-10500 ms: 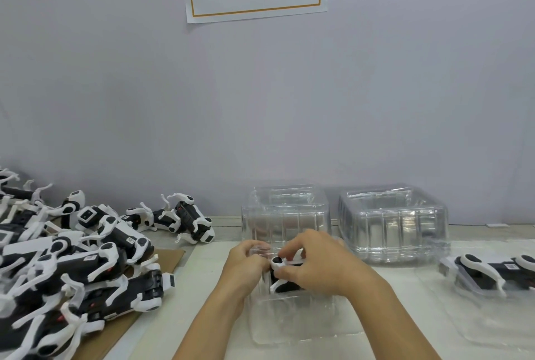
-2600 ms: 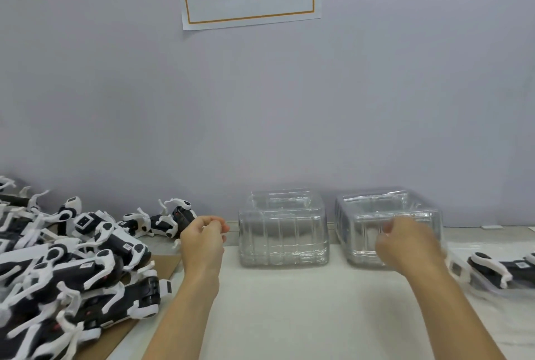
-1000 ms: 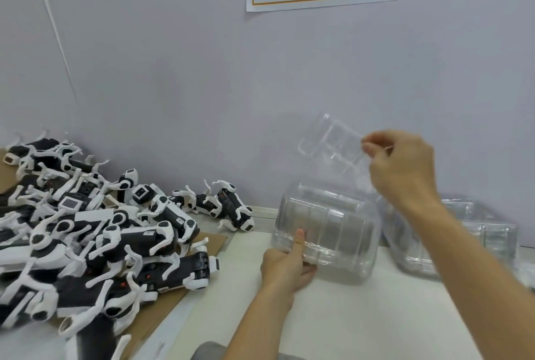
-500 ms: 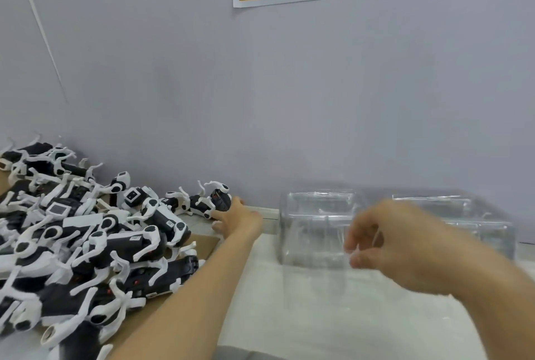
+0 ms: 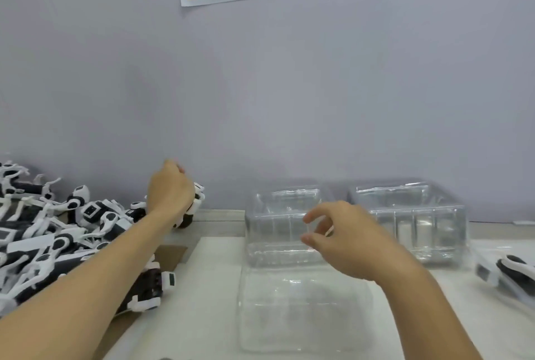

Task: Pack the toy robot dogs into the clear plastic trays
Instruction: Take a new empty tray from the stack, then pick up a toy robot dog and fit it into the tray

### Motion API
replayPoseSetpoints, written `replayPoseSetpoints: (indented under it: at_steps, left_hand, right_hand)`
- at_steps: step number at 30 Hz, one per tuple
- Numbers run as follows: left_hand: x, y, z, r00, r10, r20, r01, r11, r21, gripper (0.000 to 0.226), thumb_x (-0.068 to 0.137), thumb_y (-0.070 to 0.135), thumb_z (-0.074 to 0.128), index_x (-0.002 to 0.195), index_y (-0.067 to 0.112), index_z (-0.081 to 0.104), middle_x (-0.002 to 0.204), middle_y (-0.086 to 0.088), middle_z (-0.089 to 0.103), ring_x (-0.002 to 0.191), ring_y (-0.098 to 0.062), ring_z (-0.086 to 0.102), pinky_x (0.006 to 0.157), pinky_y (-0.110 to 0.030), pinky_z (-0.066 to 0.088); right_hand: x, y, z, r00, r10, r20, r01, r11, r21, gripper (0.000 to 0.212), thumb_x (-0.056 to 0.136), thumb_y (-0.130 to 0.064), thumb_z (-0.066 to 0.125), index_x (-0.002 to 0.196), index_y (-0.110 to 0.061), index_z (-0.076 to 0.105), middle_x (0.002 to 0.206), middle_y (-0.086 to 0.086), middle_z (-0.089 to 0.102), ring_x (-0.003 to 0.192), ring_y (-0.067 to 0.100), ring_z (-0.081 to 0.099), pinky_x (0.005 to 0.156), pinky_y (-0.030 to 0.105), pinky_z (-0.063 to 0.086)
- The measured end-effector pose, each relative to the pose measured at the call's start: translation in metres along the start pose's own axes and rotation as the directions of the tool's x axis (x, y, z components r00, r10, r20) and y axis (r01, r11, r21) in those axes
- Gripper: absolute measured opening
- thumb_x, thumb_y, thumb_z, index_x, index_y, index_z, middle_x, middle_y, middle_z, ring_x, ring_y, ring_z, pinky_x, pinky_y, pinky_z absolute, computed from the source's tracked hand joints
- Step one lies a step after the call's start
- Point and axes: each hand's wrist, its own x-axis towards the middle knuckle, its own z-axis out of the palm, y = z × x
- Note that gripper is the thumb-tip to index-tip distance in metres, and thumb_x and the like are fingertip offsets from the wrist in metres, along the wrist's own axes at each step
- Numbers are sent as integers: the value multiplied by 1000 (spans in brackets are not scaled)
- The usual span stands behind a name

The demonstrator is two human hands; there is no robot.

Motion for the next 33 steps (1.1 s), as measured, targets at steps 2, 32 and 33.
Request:
replayPoseSetpoints:
  at_steps: [2,32,33]
  left_hand:
    - [0,29,-28,993,115,-34,-115,993,15,27,94,4,36,104,11,60,96,-8,59,87,-28,52,73,-34,39]
    - [-146,-9,39,767,-48,640,388,830,-402,18,99,19,53,98,16,71,101,0,69,94,-17,61,79,-29,45]
    - [-146,-9,39,774,-52,632,395,819,-416,18,99,16,53,96,15,71,100,0,70,96,-19,62,80,-30,46]
  right_hand:
    - [4,-1,11,998,-49,-46,53,995,82,40,92,-36,67,131,-36,54,112,-14,56,108,8,55,91,29,49]
    - [7,3,37,998,-63,-4,61,973,-222,25,78,-31,78,95,-36,60,104,-12,60,101,17,55,87,33,40]
    - [7,6,43,999,-41,14,43,976,-215,27,78,-30,79,96,-35,58,104,-13,58,100,16,52,87,33,37]
